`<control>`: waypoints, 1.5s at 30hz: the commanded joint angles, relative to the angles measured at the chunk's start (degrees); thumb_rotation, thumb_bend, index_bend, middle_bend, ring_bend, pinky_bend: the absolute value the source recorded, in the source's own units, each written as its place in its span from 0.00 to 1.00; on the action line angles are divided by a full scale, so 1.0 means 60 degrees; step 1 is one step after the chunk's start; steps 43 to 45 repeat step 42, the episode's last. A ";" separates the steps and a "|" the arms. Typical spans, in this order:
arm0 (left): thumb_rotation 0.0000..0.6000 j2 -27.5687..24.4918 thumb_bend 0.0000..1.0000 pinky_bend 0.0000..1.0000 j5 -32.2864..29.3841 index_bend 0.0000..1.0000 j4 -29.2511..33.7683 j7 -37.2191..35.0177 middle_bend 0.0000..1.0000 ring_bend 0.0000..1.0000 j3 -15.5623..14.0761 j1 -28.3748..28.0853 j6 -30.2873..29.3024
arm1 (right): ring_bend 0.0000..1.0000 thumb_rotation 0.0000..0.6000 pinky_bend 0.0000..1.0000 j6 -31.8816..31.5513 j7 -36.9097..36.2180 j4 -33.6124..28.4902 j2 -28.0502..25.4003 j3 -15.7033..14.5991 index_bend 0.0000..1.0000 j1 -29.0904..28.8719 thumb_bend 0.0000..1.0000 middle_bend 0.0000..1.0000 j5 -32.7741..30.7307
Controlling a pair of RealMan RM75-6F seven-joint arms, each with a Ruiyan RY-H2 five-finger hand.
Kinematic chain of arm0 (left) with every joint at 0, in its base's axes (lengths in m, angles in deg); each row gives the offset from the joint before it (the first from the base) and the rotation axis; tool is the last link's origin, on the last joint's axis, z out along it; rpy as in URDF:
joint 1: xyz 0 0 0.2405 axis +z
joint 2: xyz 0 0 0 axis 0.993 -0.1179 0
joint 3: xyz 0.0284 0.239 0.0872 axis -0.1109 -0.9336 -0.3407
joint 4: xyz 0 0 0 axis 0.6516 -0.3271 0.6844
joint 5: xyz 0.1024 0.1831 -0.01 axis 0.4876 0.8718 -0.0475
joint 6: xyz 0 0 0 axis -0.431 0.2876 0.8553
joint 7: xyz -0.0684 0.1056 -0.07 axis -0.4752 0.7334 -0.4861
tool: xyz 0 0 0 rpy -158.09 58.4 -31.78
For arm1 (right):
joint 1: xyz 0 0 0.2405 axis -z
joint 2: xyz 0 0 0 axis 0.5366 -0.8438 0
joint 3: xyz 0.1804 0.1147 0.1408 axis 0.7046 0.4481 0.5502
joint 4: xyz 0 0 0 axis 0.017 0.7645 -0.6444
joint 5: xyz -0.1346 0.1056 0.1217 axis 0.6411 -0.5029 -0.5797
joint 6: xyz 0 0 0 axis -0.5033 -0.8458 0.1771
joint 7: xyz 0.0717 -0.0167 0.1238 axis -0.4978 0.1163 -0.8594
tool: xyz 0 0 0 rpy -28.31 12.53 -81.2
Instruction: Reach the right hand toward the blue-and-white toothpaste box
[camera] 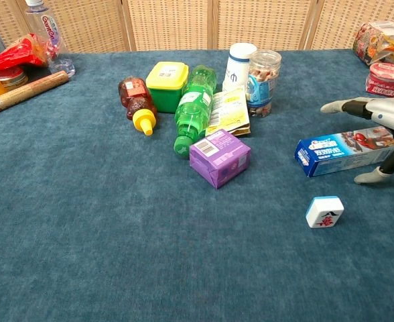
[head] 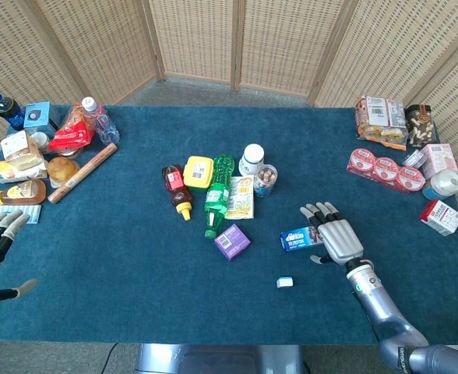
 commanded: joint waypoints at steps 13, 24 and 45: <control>1.00 0.0016 0.00 0.00 0.0047 0.00 0.0009 0.0063 0.00 0.00 -0.0002 0.0016 -0.0052 | 0.54 1.00 0.73 -0.0034 -0.0736 0.0020 0.0006 -0.0087 0.53 -0.0116 0.02 0.77 0.0015; 1.00 0.0029 0.00 0.00 0.0106 0.00 0.0033 0.0076 0.00 0.00 -0.0020 -0.0001 -0.0017 | 0.54 1.00 0.73 -0.0865 -0.0311 -0.1435 -0.0890 0.0179 0.53 -0.0052 0.05 0.77 0.0277; 1.00 -0.0040 0.00 0.00 0.0244 0.00 0.0061 -0.0030 0.00 0.00 -0.0047 0.0020 -0.0074 | 0.54 1.00 0.73 -0.1132 0.1653 -0.4111 -0.1861 0.1110 0.53 -0.0640 0.06 0.77 -0.0263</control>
